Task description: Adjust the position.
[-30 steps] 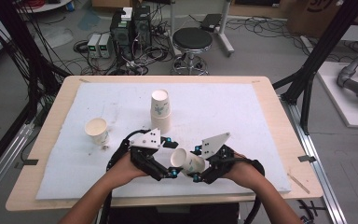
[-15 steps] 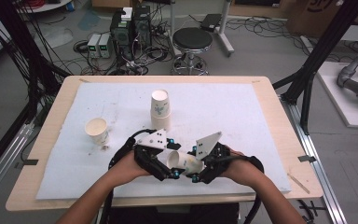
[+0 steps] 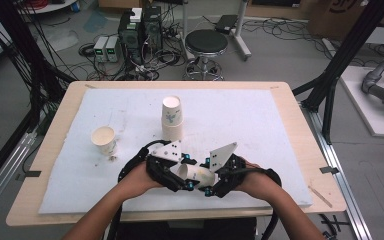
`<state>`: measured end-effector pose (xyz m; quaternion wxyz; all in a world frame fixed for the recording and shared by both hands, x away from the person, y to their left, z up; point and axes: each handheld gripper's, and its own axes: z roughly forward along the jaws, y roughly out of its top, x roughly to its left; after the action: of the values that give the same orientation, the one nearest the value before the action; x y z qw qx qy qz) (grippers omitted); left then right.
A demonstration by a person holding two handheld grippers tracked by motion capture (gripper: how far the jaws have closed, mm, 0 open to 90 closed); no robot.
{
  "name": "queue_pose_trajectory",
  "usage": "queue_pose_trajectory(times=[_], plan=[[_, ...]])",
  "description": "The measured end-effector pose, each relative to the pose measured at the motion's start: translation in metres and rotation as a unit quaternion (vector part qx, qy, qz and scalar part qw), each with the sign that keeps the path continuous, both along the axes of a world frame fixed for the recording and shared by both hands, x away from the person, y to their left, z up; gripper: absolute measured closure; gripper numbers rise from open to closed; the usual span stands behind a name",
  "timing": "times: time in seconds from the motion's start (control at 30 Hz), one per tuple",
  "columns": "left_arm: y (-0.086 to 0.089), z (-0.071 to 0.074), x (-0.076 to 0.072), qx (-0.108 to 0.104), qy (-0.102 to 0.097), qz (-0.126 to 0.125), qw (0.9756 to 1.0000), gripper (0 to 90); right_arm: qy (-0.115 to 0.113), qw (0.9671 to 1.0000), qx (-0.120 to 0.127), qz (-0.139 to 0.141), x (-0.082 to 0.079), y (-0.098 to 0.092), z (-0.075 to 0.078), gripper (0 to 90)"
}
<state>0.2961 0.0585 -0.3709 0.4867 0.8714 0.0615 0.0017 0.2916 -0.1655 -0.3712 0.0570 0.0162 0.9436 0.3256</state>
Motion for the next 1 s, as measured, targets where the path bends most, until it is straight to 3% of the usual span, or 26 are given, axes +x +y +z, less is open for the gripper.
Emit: queue_pose_trajectory(times=[0.17, 0.27, 0.33, 0.57, 0.83, 1.0], plan=[[0.003, -0.001, 0.0, -0.014, 0.002, -0.01, 0.9999, 37.0, 0.005, 0.9994, 0.035, -0.006, 0.0, -0.006, 0.0, 21.6], [0.006, -0.002, -0.001, -0.032, 0.006, -0.007, 0.9994, 37.4, 0.019, 0.9963, 0.082, -0.014, 0.0, -0.015, 0.004, 21.4], [0.01, -0.003, -0.001, -0.046, 0.007, -0.002, 0.9989, 37.4, 0.02, 0.9952, 0.095, -0.015, 0.001, -0.018, 0.004, 21.2], [0.019, -0.007, -0.001, -0.094, 0.01, 0.017, 0.9954, 37.6, 0.04, 0.9824, 0.178, -0.041, -0.001, -0.034, 0.007, 20.9], [0.026, -0.012, 0.0, -0.137, 0.01, 0.024, 0.9903, 37.6, 0.024, 0.9717, 0.226, -0.066, -0.005, -0.047, 0.0, 20.3], [0.028, -0.016, 0.0, -0.158, 0.007, 0.027, 0.9871, 37.6, 0.026, 0.9648, 0.251, -0.073, -0.009, -0.053, -0.009, 20.3]])
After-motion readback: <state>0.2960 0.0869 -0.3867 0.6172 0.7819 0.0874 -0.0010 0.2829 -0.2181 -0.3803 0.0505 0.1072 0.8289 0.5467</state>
